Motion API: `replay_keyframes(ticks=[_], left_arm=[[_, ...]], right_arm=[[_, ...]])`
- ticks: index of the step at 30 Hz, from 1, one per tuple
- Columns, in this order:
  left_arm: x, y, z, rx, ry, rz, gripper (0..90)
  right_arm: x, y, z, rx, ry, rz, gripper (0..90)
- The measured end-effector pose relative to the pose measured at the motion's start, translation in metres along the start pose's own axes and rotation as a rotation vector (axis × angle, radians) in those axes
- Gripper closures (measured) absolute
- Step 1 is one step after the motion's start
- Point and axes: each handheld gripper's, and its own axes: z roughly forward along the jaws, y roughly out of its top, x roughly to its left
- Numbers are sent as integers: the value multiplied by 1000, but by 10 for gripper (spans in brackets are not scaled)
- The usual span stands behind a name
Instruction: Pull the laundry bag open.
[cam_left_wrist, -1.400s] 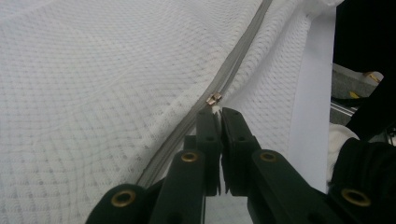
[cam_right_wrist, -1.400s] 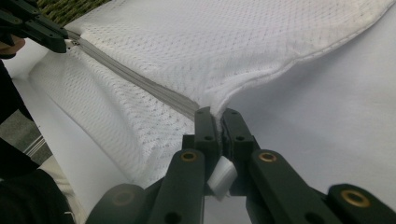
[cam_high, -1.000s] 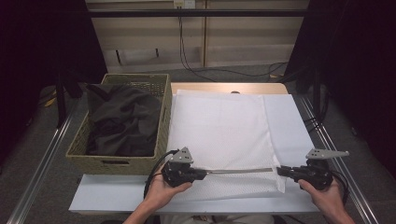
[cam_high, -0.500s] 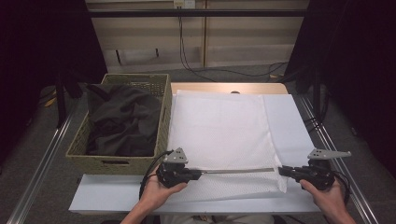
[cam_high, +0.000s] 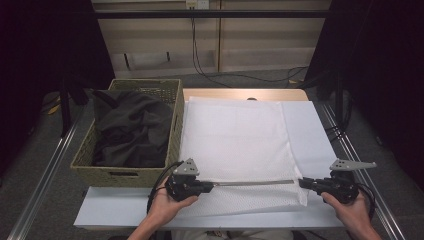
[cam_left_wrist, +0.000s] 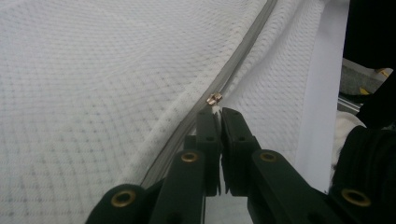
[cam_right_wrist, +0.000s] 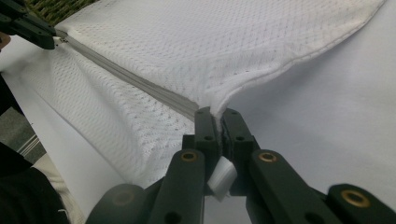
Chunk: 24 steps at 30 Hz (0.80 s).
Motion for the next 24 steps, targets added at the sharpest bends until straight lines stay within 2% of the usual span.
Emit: replay_keyframes(ticks=[1,13,16,17,24], left_arm=[[1,-1,-2,12,6,4,866],[6,-9,-14,11,27,-12,866],[6,-8,-16,-4,22,-11,866],[6,-8,-16,-1,22,-7,866],[7,-12,-18,9,25,-21,866]], right_arm=[[0,0,0,0,-1,-6,865],[1,-2,0,12,1,3,864],[1,-2,0,11,0,-3,865],[1,-2,0,16,0,8,865],[1,-2,1,16,-3,6,865]])
